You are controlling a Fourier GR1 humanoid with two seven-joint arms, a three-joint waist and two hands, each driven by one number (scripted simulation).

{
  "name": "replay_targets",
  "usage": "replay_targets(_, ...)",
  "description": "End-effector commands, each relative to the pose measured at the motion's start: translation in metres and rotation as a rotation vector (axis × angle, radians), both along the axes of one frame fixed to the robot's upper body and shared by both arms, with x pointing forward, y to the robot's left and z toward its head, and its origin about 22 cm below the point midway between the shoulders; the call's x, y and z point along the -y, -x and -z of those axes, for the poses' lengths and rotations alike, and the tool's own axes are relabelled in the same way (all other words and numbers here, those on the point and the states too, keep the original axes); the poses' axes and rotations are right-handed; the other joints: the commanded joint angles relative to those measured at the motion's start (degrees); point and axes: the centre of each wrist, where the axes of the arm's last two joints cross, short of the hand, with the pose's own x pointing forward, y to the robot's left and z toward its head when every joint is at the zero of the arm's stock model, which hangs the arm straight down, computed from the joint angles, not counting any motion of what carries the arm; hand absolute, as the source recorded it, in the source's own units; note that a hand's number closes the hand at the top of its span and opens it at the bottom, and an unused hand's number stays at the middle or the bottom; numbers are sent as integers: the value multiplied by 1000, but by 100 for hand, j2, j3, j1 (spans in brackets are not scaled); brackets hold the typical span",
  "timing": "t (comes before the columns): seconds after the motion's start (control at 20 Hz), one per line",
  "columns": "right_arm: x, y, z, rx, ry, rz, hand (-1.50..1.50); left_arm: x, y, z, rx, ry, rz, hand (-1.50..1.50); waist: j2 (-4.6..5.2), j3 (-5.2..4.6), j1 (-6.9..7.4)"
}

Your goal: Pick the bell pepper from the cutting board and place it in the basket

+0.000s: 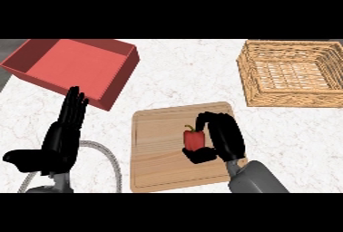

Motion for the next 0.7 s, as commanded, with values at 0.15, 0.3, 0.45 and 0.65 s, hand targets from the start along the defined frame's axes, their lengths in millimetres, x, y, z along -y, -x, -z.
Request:
replay_targets(0.15,19,49,-81,147,-218,-20,150,-14,4,-5,-20,-5,-13,0,-8,8,-85)
replay_targets(0.3,37,56,-120,183,-259,-6,150,3,1,7,-7,-2,-9,0,23,10,-20)
replay_targets(0.45,48,85,-137,150,-252,60,150,7,16,12,-5,1,-2,0,25,9,8)
replay_targets(0.65,74,71,-164,135,-221,181,150,-1,7,-9,3,-12,9,0,37,11,50)
